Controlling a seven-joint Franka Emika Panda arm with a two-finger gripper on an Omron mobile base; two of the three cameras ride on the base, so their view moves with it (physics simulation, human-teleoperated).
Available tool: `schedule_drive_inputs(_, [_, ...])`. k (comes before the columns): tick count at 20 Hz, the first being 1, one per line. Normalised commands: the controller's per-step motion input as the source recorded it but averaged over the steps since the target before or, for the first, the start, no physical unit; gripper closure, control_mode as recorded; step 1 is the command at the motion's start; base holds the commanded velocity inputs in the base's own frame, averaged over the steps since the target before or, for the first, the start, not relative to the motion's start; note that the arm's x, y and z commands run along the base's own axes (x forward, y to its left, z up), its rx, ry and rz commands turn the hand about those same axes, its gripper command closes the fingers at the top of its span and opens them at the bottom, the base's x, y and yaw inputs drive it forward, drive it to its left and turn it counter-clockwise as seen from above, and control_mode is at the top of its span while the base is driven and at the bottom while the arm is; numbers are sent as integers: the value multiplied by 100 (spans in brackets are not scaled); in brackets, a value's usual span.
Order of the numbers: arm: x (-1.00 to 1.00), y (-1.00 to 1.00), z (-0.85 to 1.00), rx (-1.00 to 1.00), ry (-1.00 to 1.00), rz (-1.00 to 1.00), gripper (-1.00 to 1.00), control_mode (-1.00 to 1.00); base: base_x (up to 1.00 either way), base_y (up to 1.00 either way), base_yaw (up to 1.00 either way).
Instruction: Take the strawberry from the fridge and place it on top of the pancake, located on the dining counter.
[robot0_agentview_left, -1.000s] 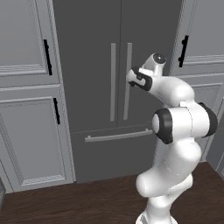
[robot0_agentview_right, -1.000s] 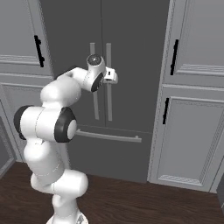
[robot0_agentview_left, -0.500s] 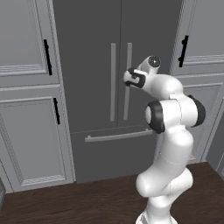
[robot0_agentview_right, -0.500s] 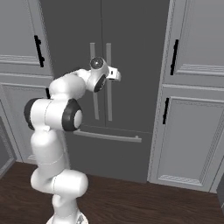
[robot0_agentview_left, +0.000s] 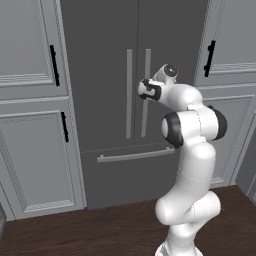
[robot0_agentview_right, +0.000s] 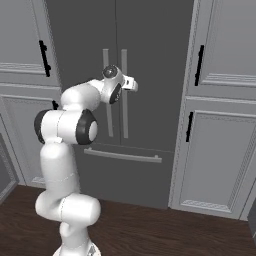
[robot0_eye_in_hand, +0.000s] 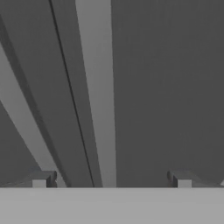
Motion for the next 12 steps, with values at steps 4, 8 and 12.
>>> schedule_drive_inputs(4, [35, 0, -1, 0, 0, 2, -100, -100, 0, 0, 0])
schedule_drive_inputs(8, [44, 0, -10, 0, 0, 4, -100, -100, 0, 0, 0])
schedule_drive_inputs(12, [49, 0, -7, 0, 0, 5, -100, -100, 0, 0, 0])
